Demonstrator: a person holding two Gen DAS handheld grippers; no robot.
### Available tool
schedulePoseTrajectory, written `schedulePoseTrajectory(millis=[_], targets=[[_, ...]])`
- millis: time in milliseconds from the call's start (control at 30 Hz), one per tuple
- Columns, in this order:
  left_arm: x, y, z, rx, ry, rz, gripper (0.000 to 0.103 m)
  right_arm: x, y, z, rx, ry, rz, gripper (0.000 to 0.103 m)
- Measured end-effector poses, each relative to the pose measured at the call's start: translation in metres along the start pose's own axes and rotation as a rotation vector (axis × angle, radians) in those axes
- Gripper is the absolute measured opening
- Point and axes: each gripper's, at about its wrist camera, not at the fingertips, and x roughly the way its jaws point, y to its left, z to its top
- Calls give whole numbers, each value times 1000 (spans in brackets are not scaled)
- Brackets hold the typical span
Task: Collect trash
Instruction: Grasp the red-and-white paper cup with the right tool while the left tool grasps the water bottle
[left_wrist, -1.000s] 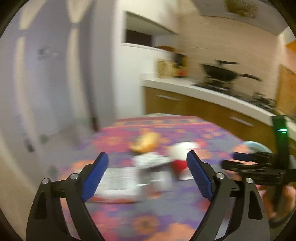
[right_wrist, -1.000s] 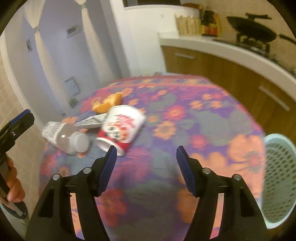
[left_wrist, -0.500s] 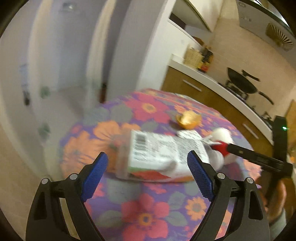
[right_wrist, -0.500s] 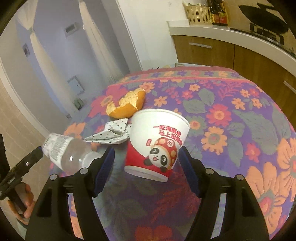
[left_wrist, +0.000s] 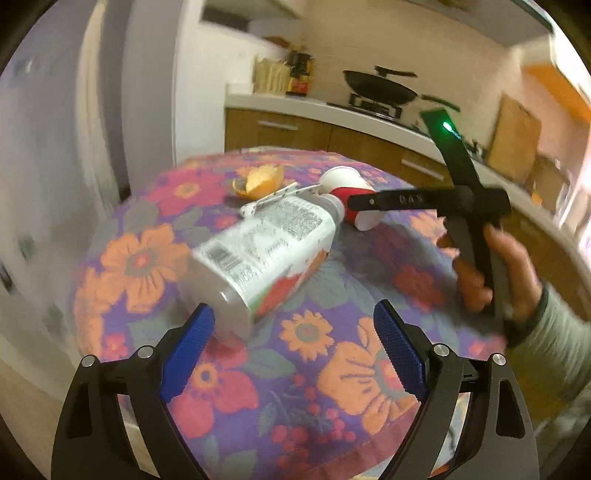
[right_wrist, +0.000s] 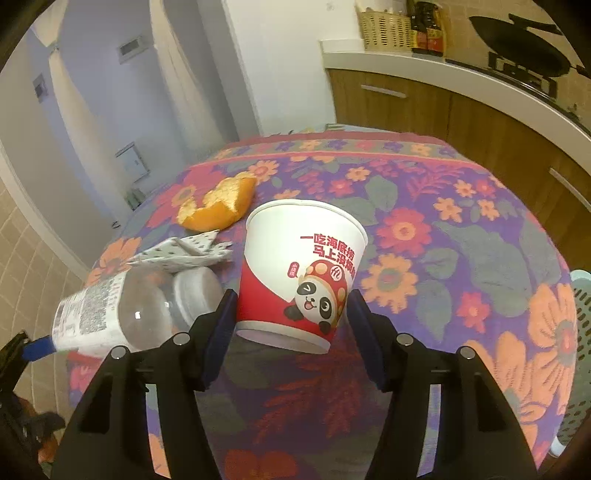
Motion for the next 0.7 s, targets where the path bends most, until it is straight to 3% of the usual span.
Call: schedulePoseTrajectory(millis=[133, 200, 400, 600, 700], targets=[[10, 8, 2, 48, 16, 130, 86, -4, -16, 1, 38, -2, -3, 57], [23, 19, 5, 44, 42, 145, 86, -7, -26, 2, 57, 0, 2, 57], [51, 37, 17, -14, 75, 44, 86, -14, -35, -3, 31, -3, -4, 57], [51, 12, 18, 1, 71, -16, 85, -31, -47, -15, -6, -24, -37, 57], [40, -9, 15, 45, 57, -98, 85, -37, -54, -20, -3, -22, -39, 57]])
